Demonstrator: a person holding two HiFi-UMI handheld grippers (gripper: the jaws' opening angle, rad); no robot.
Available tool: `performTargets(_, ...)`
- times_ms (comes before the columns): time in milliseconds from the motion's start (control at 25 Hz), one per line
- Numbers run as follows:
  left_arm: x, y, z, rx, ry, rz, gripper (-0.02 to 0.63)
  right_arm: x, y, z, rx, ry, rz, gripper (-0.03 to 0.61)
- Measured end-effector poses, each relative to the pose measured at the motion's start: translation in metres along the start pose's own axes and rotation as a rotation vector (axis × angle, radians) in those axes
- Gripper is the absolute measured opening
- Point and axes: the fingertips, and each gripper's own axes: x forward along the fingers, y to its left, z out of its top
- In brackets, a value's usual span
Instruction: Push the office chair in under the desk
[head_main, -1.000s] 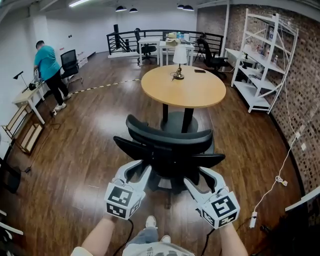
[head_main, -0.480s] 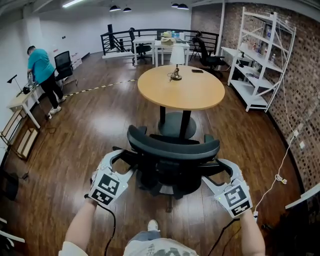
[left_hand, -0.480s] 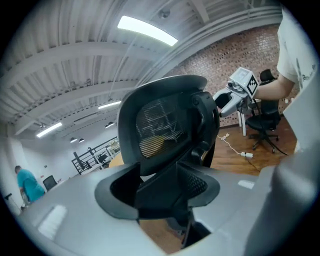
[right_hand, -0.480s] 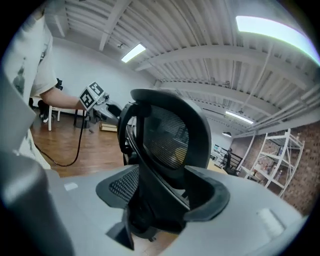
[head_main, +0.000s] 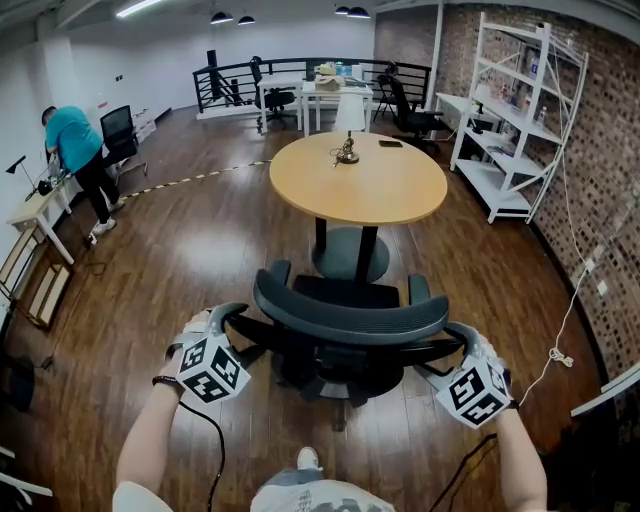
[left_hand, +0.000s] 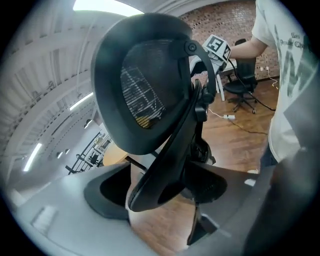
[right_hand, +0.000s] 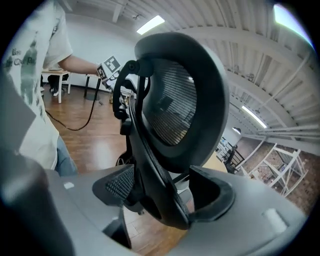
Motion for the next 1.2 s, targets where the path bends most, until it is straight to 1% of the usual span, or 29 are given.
performTargets(80, 0.008, 0.003, -0.002, 0.039, 0.015, 0.015, 0.345, 0.004, -0.004, -0.001, -0.013, 0.013, -0.018, 0.331)
performTargets(160, 0.013, 0.004, -0.002, 0.063, 0.017, 0.023, 0.325, 0.004, -0.007, -0.001, -0.007, 0.016, -0.035, 0.329)
performTargets(280, 0.017, 0.002, -0.003, 0.075, 0.007, 0.017, 0.290, 0.004, -0.006, -0.006, -0.015, 0.067, -0.044, 0.303)
performTargets(360, 0.017, 0.002, -0.004, 0.080, -0.005, 0.016, 0.288, 0.007, -0.004, -0.012, -0.034, 0.107, -0.037, 0.288)
performTargets(400, 0.016, 0.002, -0.004, 0.082, -0.007, 0.014, 0.287, 0.009, -0.002, -0.013, -0.034, 0.112, -0.029, 0.277)
performTargets(440, 0.016, 0.002, -0.005, 0.084, -0.006, 0.011, 0.285, 0.010, 0.000, -0.014, -0.031, 0.109, -0.021, 0.256)
performTargets(680, 0.024, 0.005, -0.002, 0.072, -0.001, -0.009, 0.282, 0.016, -0.004, -0.015, -0.008, 0.088, 0.008, 0.249)
performTargets(960, 0.031, 0.014, -0.006, 0.062, -0.008, 0.002, 0.285, 0.026, -0.006, -0.013, 0.015, 0.088, -0.018, 0.252)
performTargets(1200, 0.049, 0.033, -0.001, 0.051, -0.010, 0.000, 0.287, 0.040, -0.025, -0.011, 0.047, 0.097, -0.047, 0.259)
